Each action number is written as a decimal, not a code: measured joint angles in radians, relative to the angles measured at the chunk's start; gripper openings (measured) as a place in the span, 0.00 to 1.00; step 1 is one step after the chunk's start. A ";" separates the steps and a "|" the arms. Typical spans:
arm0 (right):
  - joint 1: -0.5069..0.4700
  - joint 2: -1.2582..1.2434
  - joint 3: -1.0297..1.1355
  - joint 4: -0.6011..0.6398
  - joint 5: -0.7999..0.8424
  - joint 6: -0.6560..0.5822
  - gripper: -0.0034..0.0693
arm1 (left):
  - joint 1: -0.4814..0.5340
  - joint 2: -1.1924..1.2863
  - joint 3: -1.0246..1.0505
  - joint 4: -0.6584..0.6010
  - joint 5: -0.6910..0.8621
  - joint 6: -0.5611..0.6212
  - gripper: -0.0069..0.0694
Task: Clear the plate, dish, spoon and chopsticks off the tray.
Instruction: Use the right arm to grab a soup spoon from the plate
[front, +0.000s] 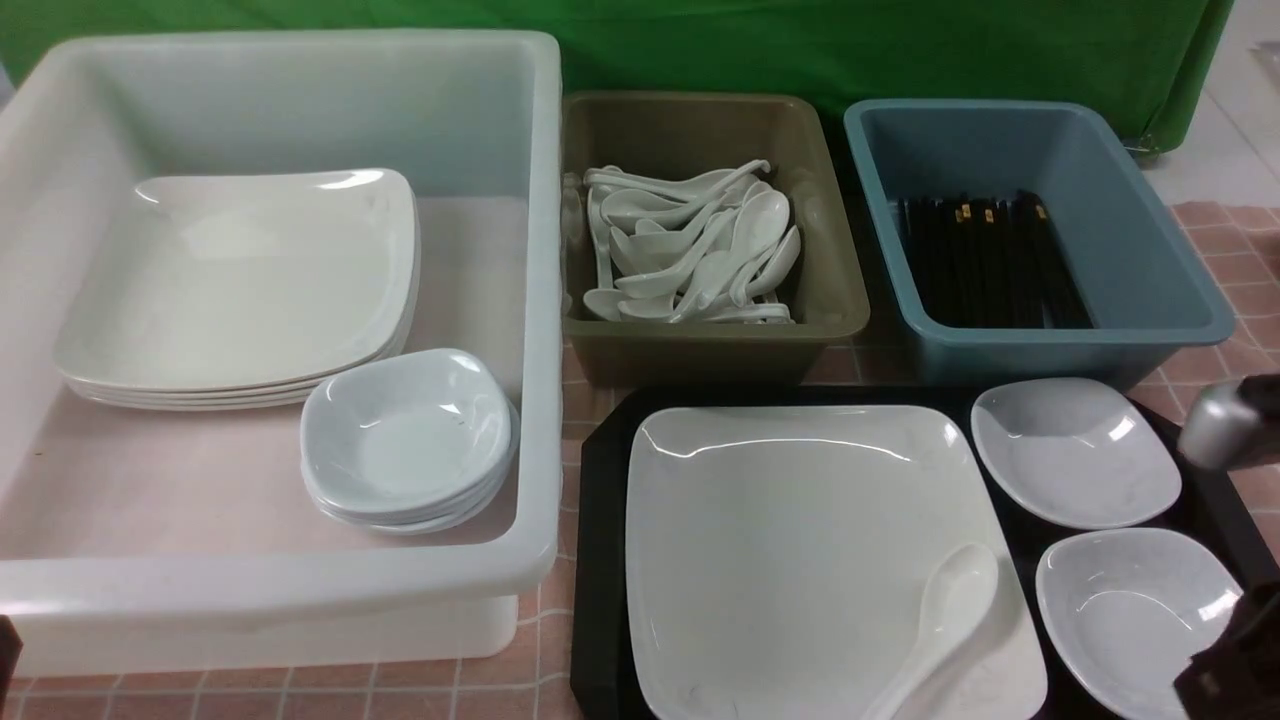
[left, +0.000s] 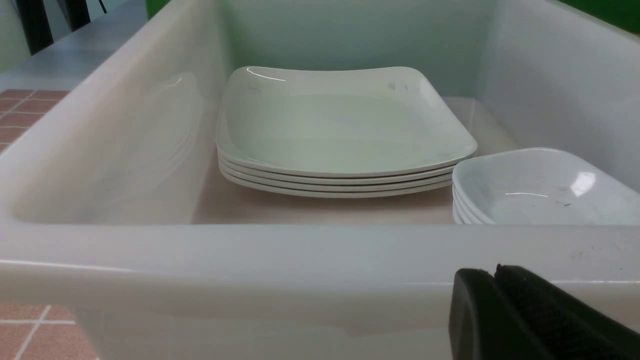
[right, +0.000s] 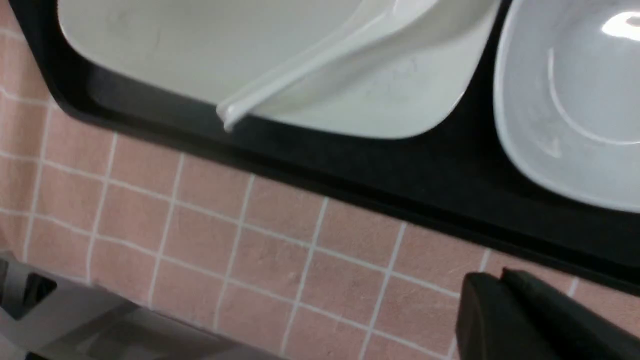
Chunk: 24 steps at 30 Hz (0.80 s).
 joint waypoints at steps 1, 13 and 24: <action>0.030 0.019 0.015 0.001 -0.028 -0.005 0.24 | 0.000 0.000 0.000 0.000 0.000 0.000 0.12; 0.194 0.359 -0.056 -0.083 -0.345 0.028 0.58 | 0.000 0.000 0.000 0.000 0.000 0.000 0.12; 0.194 0.563 -0.167 -0.263 -0.395 0.188 0.69 | 0.000 0.000 0.000 0.000 0.000 0.000 0.12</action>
